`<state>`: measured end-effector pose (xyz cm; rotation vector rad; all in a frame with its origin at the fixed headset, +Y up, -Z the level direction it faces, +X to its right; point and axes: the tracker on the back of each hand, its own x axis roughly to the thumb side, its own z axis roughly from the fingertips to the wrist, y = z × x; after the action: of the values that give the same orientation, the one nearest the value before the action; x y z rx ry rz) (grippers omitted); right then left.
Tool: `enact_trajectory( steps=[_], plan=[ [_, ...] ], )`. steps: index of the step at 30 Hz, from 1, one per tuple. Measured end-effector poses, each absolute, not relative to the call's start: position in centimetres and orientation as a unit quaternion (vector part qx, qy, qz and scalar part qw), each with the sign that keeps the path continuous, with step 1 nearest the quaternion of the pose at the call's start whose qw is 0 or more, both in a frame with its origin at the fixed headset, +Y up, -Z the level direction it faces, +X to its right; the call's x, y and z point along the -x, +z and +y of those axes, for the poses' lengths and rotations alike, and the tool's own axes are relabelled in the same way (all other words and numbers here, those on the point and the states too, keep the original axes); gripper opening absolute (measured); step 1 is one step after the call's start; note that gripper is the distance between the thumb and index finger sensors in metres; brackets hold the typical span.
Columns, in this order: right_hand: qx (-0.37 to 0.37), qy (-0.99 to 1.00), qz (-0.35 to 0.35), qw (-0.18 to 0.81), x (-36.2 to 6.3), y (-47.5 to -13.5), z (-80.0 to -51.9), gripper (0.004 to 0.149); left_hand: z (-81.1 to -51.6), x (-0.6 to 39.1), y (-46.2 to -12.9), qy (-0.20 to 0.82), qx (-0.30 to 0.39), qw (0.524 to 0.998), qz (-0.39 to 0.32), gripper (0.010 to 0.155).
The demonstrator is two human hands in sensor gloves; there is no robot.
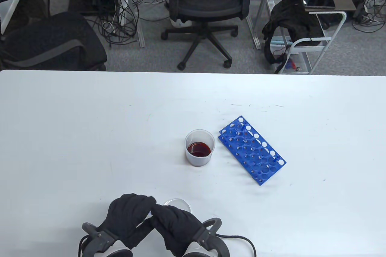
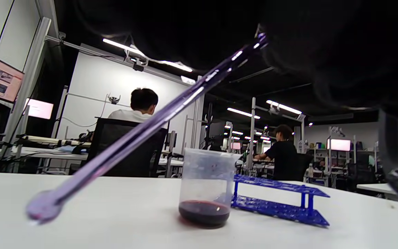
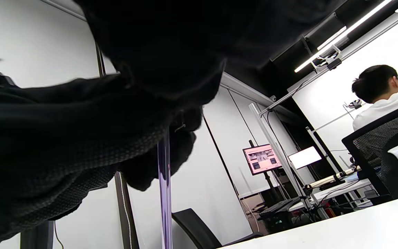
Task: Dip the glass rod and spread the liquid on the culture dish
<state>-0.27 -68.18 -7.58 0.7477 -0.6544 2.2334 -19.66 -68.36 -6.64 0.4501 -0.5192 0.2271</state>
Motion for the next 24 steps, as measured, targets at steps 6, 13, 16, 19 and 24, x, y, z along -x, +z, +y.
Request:
enact_trajectory(
  steps=[6,13,16,19,24],
  plan=[
    [-0.288,0.860,-0.242,0.346,0.2,-7.6,-68.2,0.039,-68.7,19.1,-6.4,0.114,-0.248,0.927,-0.259,0.047],
    [-0.274,0.858,-0.184,0.394,-0.3,-8.5,-68.5,0.045,-68.7,18.4,-6.4,0.065,-0.274,0.925,-0.253,0.046],
    [-0.269,0.866,-0.171,0.385,-0.9,-8.8,-68.1,0.052,-68.7,18.3,-6.4,0.042,-0.278,0.927,-0.247,0.044],
    [-0.267,0.876,-0.148,0.373,-1.9,-9.8,-67.8,0.058,-68.7,18.6,-6.6,0.035,-0.273,0.930,-0.244,0.043],
    [-0.313,0.912,-0.008,0.265,-2.7,-11.9,-68.9,0.089,-68.6,19.0,-6.9,0.039,-0.264,0.935,-0.234,0.042]
  ],
)
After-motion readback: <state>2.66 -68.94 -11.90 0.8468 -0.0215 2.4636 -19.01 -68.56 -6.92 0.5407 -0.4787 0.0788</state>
